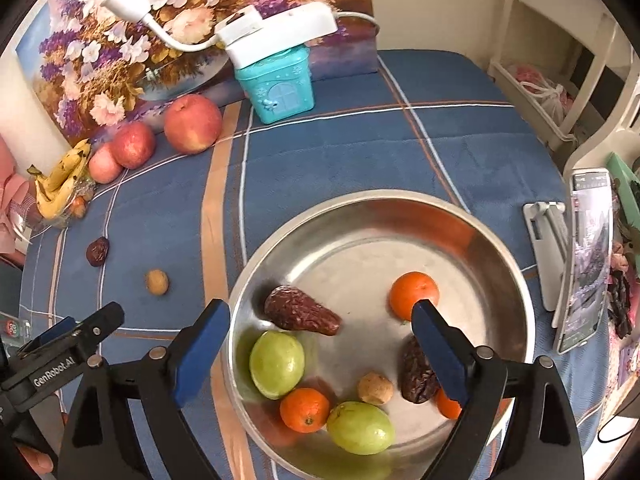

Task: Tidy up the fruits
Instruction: 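Move both open tools back toward the kiwi and the dried date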

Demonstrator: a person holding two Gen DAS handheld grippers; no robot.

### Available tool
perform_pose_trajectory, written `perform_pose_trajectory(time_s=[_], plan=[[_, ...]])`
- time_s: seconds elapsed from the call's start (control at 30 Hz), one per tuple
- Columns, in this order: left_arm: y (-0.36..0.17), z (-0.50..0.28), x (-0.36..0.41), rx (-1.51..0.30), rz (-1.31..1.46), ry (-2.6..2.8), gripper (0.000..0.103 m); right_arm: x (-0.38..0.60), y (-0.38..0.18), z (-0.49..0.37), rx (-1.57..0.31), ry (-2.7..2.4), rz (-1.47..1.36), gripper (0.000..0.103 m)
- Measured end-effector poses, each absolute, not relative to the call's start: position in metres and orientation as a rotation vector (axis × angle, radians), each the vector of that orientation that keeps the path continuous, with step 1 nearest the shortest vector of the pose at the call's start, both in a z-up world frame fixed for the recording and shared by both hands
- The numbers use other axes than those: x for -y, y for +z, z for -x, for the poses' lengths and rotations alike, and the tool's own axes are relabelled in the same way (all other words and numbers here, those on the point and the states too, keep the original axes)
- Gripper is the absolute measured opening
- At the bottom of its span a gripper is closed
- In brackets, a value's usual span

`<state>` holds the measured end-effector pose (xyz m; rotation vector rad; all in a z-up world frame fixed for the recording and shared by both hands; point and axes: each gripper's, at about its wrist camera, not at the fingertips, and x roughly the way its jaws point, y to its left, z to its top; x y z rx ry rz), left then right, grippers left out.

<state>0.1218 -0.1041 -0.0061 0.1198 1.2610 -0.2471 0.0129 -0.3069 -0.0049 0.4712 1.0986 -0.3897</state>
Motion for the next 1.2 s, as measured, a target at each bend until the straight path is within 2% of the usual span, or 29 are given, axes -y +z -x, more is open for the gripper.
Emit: perform_pose_trajectory(time_s=[0.27,0.77,1.2], plan=[[-0.008,-0.126,0.094,-1.272,-0.118,-0.243,0.103,0.286,-0.007,-0.025,-1.124,-0.373,-0.419,0.092],[0.002,-0.16,0.01,-1.237,-0.01,-0.116,0.103,0.218,0.004,-0.061,-1.126,-0.285,-0.253,0.092],[-0.008,-0.193,-0.011,-1.234,0.118,-0.153,0.102,0.187,-0.007,-0.098,-1.111,-0.183,-0.31,0.092]])
